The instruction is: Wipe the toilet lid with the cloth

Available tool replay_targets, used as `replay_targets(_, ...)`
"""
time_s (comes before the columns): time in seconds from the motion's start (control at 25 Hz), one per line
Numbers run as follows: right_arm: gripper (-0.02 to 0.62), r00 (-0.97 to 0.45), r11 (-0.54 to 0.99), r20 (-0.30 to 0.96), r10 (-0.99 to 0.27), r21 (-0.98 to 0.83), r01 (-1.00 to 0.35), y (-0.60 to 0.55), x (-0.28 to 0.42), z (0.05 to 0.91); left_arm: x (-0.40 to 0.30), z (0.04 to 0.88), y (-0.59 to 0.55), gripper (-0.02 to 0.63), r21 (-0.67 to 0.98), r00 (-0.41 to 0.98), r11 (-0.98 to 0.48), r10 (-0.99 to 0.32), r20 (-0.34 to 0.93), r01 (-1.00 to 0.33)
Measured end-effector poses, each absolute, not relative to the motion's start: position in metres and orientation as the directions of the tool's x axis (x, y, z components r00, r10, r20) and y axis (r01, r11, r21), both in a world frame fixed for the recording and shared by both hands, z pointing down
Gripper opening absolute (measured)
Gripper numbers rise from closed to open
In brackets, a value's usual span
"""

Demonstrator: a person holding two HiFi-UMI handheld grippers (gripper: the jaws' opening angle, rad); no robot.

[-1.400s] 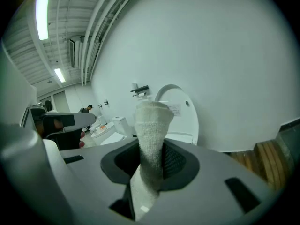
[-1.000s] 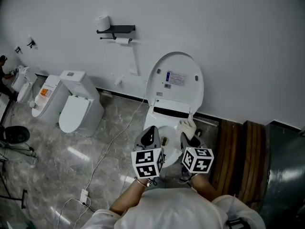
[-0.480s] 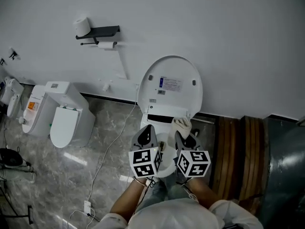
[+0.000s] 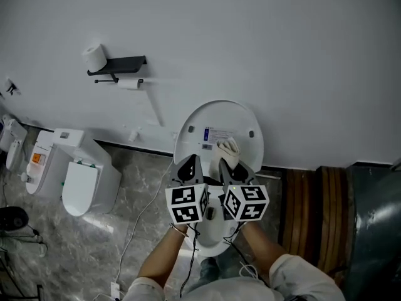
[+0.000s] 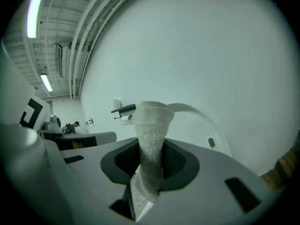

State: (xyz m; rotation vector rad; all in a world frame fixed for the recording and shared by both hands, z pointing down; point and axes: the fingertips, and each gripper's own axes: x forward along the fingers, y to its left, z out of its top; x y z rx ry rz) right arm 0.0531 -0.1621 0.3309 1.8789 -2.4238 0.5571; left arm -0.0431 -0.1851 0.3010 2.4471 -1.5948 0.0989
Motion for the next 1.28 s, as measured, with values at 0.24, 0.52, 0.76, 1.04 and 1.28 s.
replay_targets(0.24, 0.095, -0.347, 0.283, 0.163, -0.923, -0.323, -0.903, -0.254, 0.042, 0.337, -0.038, 0.311, -0.254, 0.012, 0.115, 0.381, -0.365, -0.906, 0.186, -0.924)
replay_targets(0.52, 0.095, -0.397, 0.364, 0.082, -0.914, -0.262, -0.894, -0.326, 0.022, 0.36, -0.039, 0.343, -0.311, 0.012, 0.165, 0.383, -0.354, -0.903, 0.195, -0.92)
replay_targets(0.76, 0.095, -0.331, 0.308, 0.101, -0.938, -0.19, -0.932, -0.352, 0.035, 0.373, -0.042, 0.357, -0.328, 0.012, 0.172, 0.354, -0.322, -0.912, 0.207, -0.931)
replay_targets(1.04, 0.095, -0.011, -0.002, 0.096, -0.995, -0.137, -0.991, -0.336, 0.135, 0.377, -0.006, 0.366, -0.324, 0.012, 0.212, 0.42, -0.38, -0.885, 0.2, -0.9)
replay_targets(1.28, 0.095, 0.172, -0.181, 0.136, -0.976, -0.05, -0.982, -0.311, 0.193, 0.396, 0.018, 0.387, -0.318, 0.012, 0.25, 0.451, -0.396, -0.862, 0.23, -0.884)
